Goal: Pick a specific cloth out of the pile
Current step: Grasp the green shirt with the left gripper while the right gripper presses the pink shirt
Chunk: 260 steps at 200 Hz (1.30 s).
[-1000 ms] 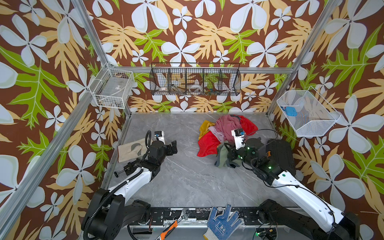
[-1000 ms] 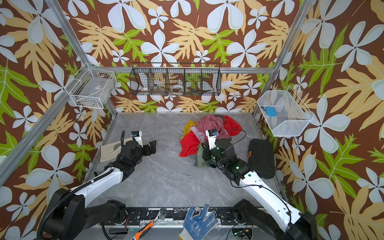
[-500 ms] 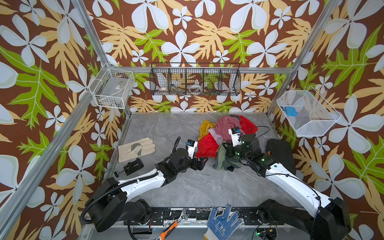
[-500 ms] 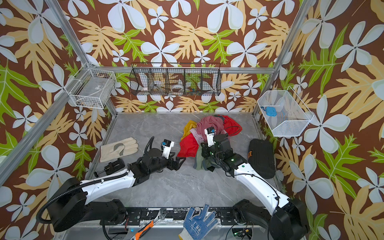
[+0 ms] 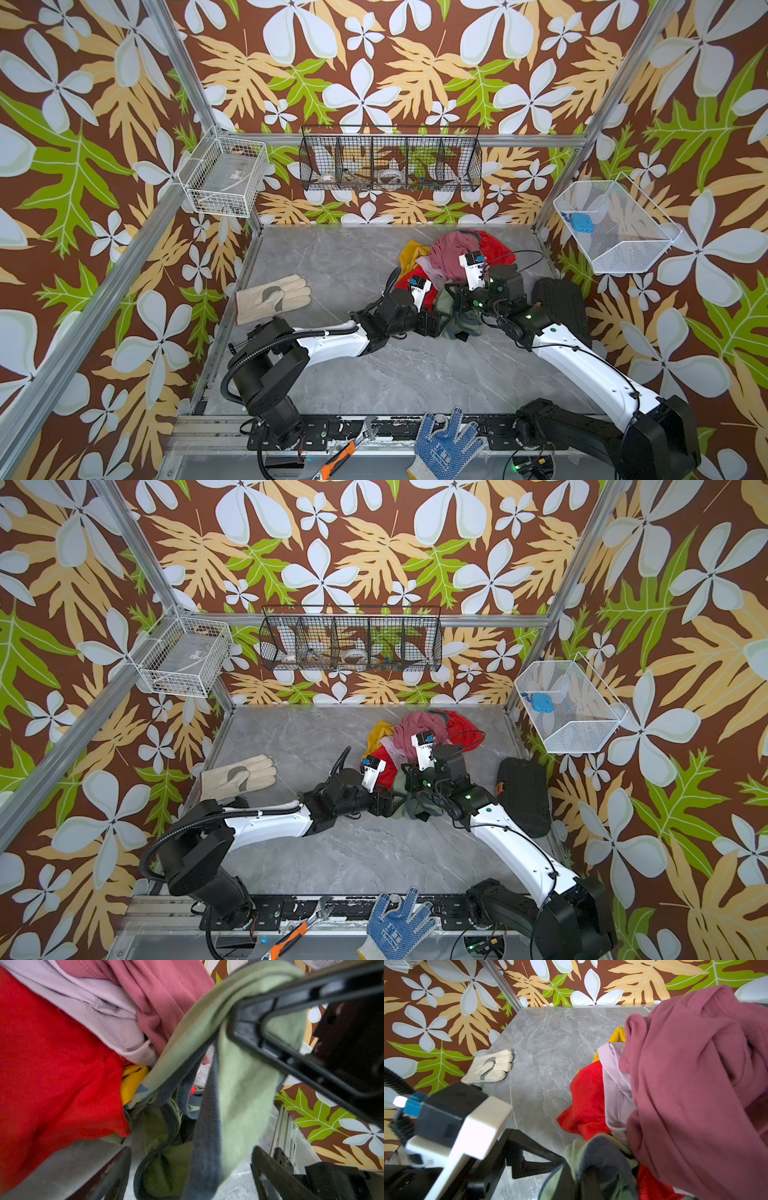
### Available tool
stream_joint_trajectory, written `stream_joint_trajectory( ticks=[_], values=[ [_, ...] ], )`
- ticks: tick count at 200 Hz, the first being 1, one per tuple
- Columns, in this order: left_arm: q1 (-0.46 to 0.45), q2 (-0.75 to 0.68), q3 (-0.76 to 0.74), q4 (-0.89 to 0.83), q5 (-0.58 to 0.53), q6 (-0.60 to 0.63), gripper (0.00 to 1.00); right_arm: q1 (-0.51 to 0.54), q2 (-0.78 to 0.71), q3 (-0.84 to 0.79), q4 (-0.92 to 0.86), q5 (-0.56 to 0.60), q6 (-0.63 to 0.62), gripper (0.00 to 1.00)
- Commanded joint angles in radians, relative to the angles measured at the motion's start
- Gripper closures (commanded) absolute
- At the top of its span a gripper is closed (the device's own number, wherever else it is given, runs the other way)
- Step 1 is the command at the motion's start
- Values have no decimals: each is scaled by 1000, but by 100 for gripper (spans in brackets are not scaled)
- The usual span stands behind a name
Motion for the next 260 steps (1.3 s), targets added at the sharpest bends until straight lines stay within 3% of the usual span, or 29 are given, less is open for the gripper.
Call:
stream_joint_trajectory(
  ticks=[1, 16, 52, 69, 88, 118, 142, 168, 209, 238, 260],
  values=[
    [-3, 31, 33, 44, 18, -33, 15, -13, 0, 4, 34, -27, 14, 100],
    [-5, 58, 57, 38, 26, -43, 24, -18, 4, 4, 43, -48, 24, 100],
    [-8, 72, 66, 91, 39, -82, 76, -29, -1, -7, 8, -47, 5, 100],
    [-8, 57, 63, 83, 38, -92, 100, -55, -7, -20, -7, -56, -3, 84],
    [-10, 29, 45, 70, 21, -124, 100, -96, -21, -33, -10, -58, -11, 44],
    [-30, -19, 42, 21, -1, -138, 100, -203, -48, -81, 42, -82, 27, 28],
    [-42, -28, 60, -38, -3, -155, 100, -269, -20, -106, 77, -176, 53, 27],
    [-47, -42, 52, -60, 9, -196, 100, -280, 41, -96, 57, -200, 48, 30],
    [-53, -93, 44, -77, -32, -206, 100, -304, 102, -107, 81, -247, 60, 39],
    [-63, -79, 108, -116, -24, -177, 100, -304, 211, -81, 55, -312, 39, 45],
    [-73, -63, 150, -156, -13, -159, 100, -304, 262, -79, 39, -300, 12, 53]
  ],
)
